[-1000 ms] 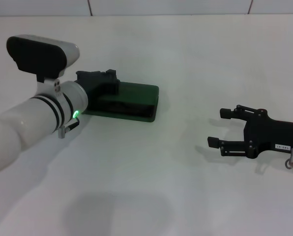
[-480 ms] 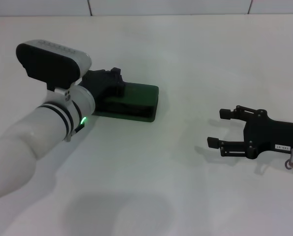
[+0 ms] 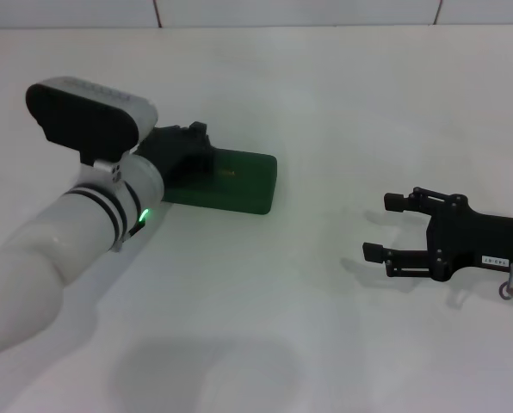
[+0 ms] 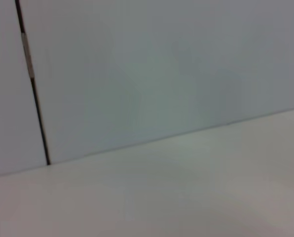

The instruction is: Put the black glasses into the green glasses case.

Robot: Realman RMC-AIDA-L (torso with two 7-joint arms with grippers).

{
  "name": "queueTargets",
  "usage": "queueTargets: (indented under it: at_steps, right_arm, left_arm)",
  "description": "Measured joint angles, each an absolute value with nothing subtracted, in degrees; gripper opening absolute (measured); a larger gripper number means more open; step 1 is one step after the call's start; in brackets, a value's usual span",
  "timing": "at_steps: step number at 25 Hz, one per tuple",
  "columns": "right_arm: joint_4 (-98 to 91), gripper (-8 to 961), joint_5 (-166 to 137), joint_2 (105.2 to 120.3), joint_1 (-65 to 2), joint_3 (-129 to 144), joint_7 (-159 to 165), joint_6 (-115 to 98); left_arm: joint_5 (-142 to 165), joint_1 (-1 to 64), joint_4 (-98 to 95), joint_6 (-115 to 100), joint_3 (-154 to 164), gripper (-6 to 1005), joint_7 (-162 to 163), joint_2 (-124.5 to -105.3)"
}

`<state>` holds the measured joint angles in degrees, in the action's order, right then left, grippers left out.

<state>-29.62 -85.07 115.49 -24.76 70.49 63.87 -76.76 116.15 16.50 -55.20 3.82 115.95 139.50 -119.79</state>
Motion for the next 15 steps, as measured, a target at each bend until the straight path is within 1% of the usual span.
queueTargets:
  at_steps: [3, 5, 7, 10, 13, 15]
  right_arm:
    - [-29.62, 872, -85.01, 115.49, -24.65, 70.48, 63.93, -76.98]
    - [-29.62, 872, -85.0, 115.49, -24.58, 70.4, 64.01, -77.26]
    - [-29.62, 872, -85.01, 115.49, -24.65, 70.43, 64.05, -77.5]
    - [-29.63, 872, -85.02, 115.53, -25.01, 70.51, 64.07, -77.64]
    - [-29.62, 872, -85.03, 115.57, -25.11, 70.51, 64.03, -77.8]
    - [-29.63, 872, -84.99, 115.58, -25.09, 70.5, 63.81, -77.83]
  left_arm:
    - [113.89, 16.15, -59.17, -0.41, 114.23, 109, 140.41, -119.32]
    - [111.07, 16.25, -62.92, -8.47, 109.8, 109, 140.65, -118.73]
    - [107.03, 18.44, -63.53, -20.41, 102.16, 110, 139.92, -118.57]
    - [97.15, 23.87, -57.41, -40.85, 87.59, 111, 132.43, -118.58]
    - [84.0, 29.26, -42.72, -57.48, 72.54, 111, 113.83, -118.66]
    - [79.63, 30.72, -35.47, -64.2, 65.87, 112, 103.13, -118.42]
